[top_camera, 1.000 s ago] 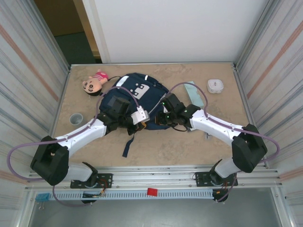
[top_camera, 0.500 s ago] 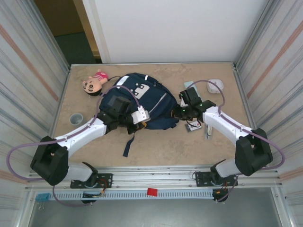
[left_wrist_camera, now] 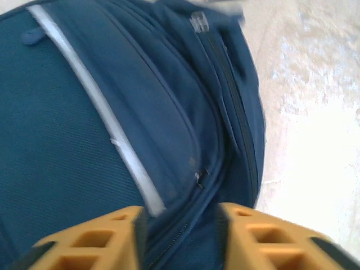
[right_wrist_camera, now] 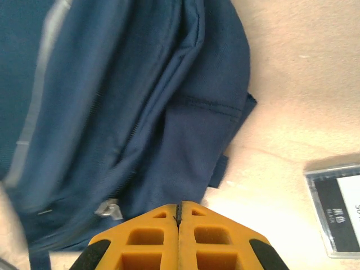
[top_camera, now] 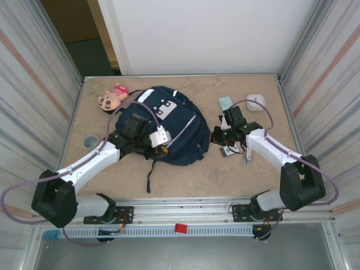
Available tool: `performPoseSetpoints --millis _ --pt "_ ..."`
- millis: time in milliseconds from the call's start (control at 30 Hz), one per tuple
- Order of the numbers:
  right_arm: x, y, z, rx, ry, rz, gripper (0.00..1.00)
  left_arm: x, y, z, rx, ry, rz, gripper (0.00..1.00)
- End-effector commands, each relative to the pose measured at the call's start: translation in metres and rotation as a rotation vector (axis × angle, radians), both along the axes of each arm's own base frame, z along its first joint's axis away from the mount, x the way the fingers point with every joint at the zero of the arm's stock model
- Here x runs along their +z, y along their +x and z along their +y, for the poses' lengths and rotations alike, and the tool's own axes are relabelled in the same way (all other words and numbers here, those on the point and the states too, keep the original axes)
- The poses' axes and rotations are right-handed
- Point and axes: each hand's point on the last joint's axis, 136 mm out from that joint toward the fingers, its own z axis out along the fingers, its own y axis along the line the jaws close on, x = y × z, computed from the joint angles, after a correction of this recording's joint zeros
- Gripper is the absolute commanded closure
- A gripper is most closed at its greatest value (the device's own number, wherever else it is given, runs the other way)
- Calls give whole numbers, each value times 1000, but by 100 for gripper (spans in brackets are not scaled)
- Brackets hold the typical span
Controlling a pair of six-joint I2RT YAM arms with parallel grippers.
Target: Pack the student bag
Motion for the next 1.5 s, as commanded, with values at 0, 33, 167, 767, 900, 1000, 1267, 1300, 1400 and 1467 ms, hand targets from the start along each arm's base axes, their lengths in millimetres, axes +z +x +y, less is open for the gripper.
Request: performPoseSetpoints --millis 0,33,167,767,900,1000,1267,1300,1400,1467 --pt "14 -5 10 35 54 -32 96 30 -2 -15 -6 -37 -70 48" --pt "14 -5 10 36 59 -34 96 33 -4 -20 -12 -34 -80 44" --pt "15 -6 11 43 70 -30 96 42 -8 -41 -22 -20 -112 36" --pt "19 -13 2 39 108 -33 71 -59 21 -95 66 226 -98 38" --pt "27 -16 -1 33 134 -72 66 -57 12 -93 49 193 -88 76" --pt "35 -20 0 33 173 -105 64 -38 -1 -96 -9 110 -83 94" --pt "47 -31 1 36 228 -156 59 -15 -19 -86 -95 -43 -8 100" --pt "48 -33 1 42 236 -163 58 -12 -19 -85 -103 -63 1 100" --pt "51 -42 7 84 275 -167 55 -3 -20 -87 -128 -120 22 100" --pt "54 -48 13 122 288 -165 54 -2 -20 -89 -138 -133 24 100"
